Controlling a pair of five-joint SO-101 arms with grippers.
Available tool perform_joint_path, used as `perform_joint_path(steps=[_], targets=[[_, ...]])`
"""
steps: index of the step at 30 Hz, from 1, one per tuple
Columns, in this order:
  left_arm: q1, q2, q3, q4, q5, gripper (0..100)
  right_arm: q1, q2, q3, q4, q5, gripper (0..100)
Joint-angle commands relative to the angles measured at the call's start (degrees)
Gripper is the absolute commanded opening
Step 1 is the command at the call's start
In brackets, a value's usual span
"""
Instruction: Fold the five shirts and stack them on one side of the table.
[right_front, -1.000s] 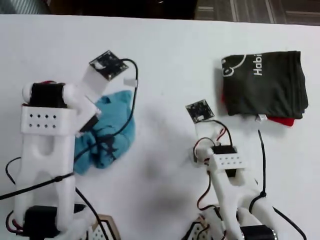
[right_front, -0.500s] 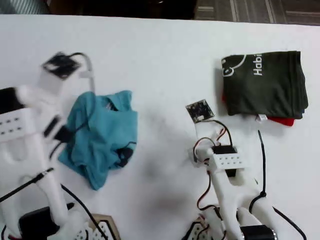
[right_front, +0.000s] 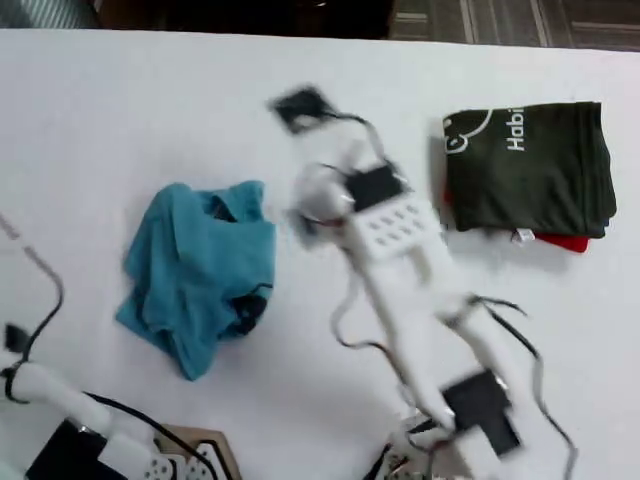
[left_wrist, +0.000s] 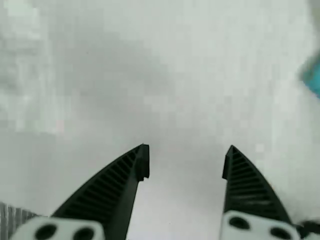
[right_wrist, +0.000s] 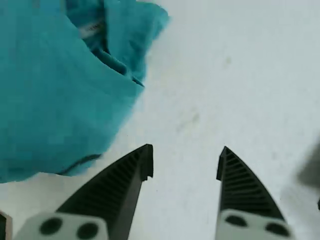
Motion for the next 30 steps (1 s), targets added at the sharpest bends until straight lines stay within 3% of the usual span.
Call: perform_joint_path(steps=[1,7,14,19,22,25,30], targets=[[-4.4,-1.4,0.8,-3.5,0.6,25,-7.3,13.3,-21.5,4.4,-0.6,21.4],[-4.7,-1.5,0.7,-3.4,0.7,25,-16.5,33.4,-45.8,10.9,-1.5,21.5],[-4.7,-1.8,0.6,-3.4,0.8,25,-17.0,49.8,-65.8,11.3,-4.9,21.5],[-4.7,-1.8,0.6,-3.4,0.8,25,-16.9,57.8,-70.0,11.2,-4.5,21.4],[-4.7,-1.8,0.6,-3.4,0.8,25,-16.1,62.0,-70.8,12.3,-4.4,19.0],[-4.6,-1.8,0.6,-3.4,0.8,25,-13.1,62.4,-74.0,13.1,-4.4,0.5],[-4.3,-1.7,0.6,-3.5,0.7,25,-3.1,61.7,-88.3,13.8,-4.4,2.2]])
